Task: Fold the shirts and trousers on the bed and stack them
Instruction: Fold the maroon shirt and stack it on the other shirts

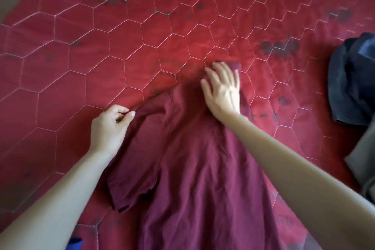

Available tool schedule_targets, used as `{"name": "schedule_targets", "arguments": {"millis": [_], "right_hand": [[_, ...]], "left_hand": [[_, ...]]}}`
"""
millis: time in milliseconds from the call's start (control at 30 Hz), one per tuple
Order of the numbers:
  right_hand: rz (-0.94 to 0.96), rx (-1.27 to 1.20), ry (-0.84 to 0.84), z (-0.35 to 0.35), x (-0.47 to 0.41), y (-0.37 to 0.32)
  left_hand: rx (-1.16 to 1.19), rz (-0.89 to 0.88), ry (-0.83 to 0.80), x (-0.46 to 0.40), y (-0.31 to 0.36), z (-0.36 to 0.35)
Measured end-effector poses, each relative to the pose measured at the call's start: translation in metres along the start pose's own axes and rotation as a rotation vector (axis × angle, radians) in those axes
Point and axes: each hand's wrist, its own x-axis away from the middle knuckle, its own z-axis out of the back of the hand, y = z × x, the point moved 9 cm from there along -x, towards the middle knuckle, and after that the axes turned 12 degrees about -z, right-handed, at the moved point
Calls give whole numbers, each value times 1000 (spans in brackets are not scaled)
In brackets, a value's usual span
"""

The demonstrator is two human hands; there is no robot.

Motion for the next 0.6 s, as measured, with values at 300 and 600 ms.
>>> {"name": "schedule_targets", "arguments": {"millis": [300,600], "right_hand": [[57,237,-321,-64,36,1],[41,268,-295,-54,40,-12]], "left_hand": [[-220,-66,-4,-6,6,13],[-10,153,-240,20,-28,29]]}}
